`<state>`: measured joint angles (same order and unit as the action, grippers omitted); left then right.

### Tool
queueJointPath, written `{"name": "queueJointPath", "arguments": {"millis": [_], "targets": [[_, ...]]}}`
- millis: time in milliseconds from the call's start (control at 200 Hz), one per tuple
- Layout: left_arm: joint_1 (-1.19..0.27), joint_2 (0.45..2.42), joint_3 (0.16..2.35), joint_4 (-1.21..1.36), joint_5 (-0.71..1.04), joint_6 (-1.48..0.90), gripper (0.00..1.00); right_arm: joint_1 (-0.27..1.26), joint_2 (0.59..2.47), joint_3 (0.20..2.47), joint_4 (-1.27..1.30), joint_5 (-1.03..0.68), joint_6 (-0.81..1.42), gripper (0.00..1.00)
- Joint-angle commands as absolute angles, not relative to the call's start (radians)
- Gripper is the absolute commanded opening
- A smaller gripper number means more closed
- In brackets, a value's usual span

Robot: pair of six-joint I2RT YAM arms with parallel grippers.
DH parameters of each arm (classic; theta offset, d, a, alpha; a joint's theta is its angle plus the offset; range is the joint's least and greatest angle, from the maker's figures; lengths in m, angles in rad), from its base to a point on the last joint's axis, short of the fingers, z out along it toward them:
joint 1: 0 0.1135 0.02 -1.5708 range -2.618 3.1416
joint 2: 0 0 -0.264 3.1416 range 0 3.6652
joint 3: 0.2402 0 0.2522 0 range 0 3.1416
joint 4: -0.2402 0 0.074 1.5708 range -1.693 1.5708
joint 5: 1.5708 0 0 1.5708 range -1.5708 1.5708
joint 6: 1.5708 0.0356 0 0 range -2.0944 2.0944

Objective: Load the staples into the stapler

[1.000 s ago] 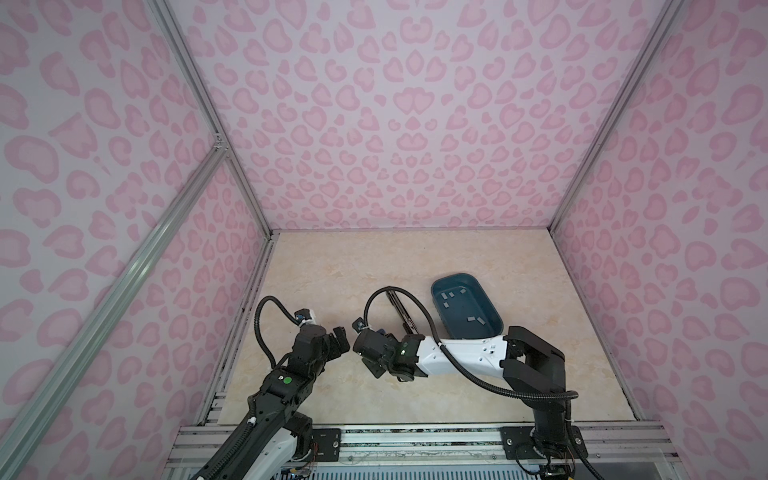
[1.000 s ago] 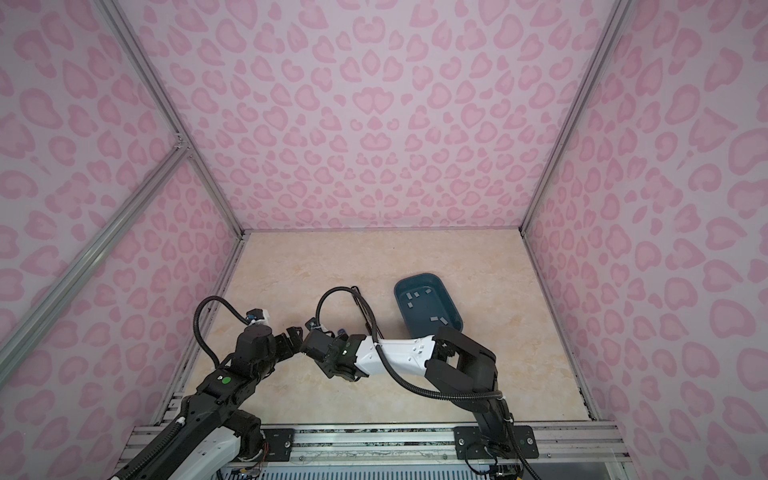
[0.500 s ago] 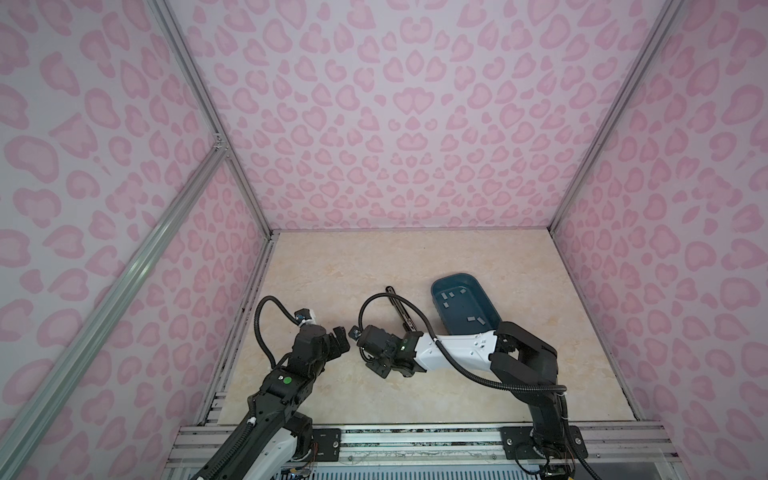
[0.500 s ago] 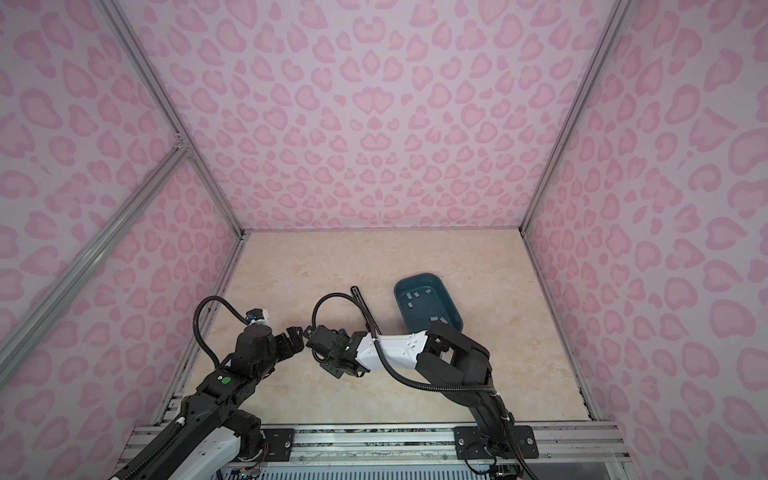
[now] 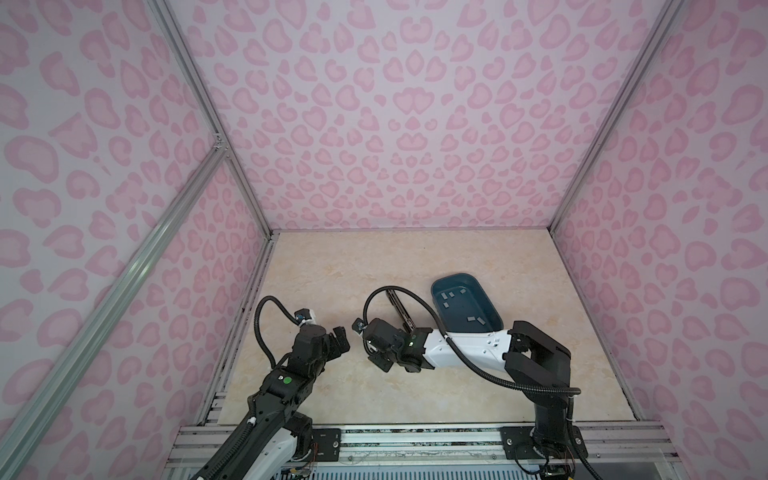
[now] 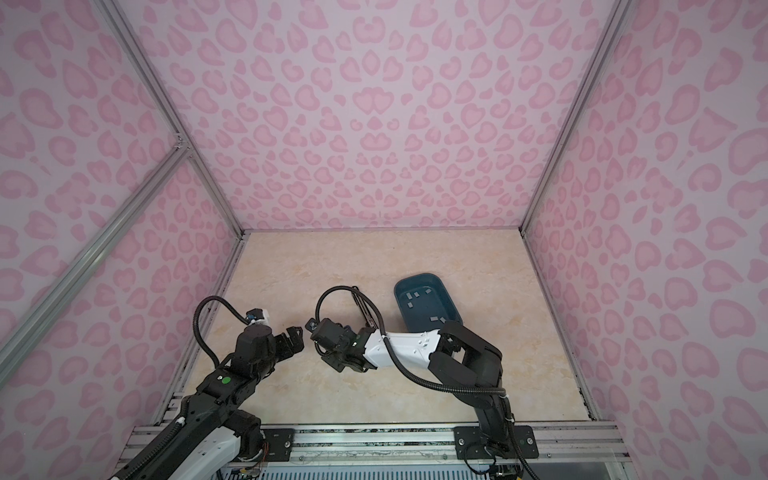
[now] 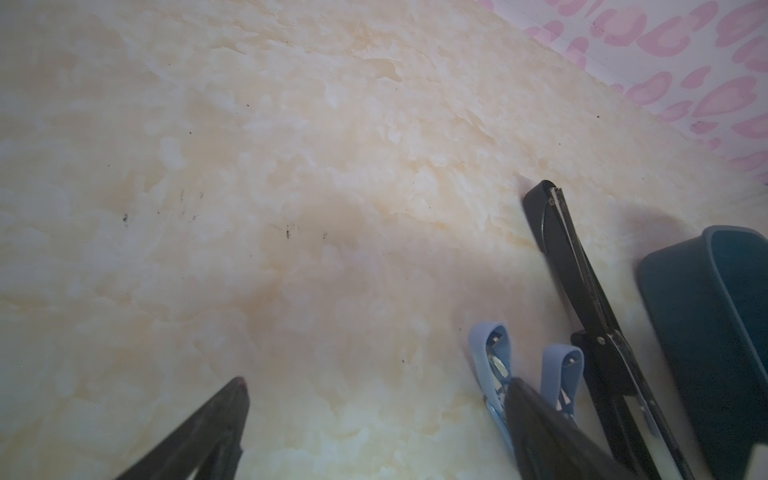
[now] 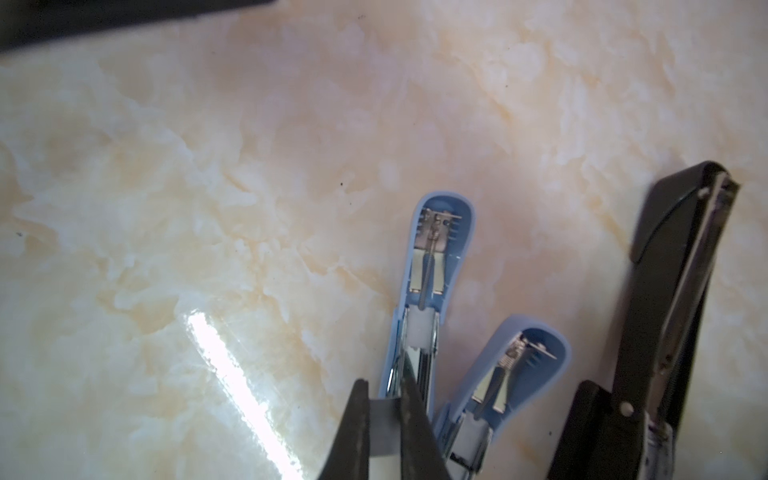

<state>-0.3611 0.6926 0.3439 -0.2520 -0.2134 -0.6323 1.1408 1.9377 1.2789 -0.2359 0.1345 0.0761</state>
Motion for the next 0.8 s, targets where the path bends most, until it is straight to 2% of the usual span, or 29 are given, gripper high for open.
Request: {"name": "queueJointPath", "arguments": {"millis": [0,795], "targets": [[-0.361,0.693,0.352,-0.219,-0.222,-0.636,0.97,1.13,1.959,1.283,-0.238,0.16,0.098,0.09],[-0.361,0.701,0.355,-0.218,-0.222,-0.634,0.97,1.106,2.015,1.317,-0.253,0.142,0.125,0.09]]}}
